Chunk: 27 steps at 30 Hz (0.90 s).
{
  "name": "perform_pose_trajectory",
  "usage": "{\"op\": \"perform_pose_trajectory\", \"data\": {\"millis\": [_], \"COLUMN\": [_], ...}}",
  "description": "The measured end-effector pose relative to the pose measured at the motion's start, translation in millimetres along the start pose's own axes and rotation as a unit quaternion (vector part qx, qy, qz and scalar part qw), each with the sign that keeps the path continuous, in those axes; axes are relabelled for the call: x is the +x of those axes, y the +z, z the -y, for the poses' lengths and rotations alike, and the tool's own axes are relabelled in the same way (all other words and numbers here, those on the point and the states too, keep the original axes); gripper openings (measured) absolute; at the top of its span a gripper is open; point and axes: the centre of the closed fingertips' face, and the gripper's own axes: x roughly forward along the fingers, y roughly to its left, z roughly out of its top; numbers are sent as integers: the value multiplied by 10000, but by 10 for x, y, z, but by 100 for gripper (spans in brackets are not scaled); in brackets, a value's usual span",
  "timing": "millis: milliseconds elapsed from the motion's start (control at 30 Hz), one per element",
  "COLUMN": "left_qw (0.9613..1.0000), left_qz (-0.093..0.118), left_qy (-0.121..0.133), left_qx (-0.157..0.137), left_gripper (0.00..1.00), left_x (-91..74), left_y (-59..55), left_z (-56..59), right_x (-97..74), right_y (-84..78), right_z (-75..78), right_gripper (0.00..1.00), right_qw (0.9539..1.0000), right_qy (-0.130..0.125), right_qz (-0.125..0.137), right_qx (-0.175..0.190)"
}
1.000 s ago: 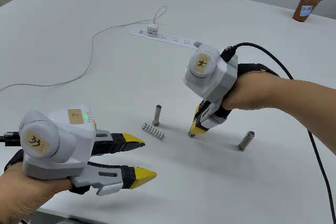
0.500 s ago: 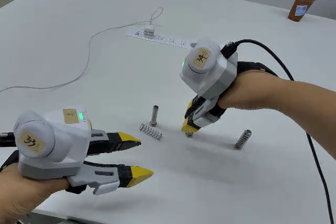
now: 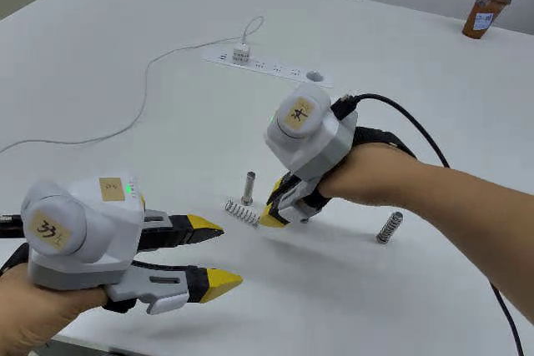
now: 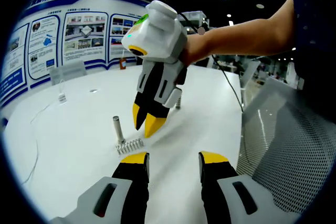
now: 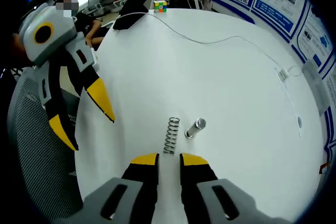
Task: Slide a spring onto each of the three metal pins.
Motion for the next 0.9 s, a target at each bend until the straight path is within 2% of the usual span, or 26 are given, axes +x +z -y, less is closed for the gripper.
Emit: {"op": "perform_pose_trajectory", "data": {"millis": [500,900], "left_qw": [10000,9999], "left_qz": [-13,3], "left_qy": [82,147], "left_qx": [-46,-59], "left_gripper": [38,38], "left_x": [-28,-50], "left_y": [-19,-20], "left_z": [-41,-75], "right_x": [208,239], "right_y": [-24,-41], "right_z": [19,24], "right_gripper": [14,12], "right_qw": [9995,9995], "right_qy": [-59,-72], "right_qz": [-83,-163], "right_qx": [282,275]}}
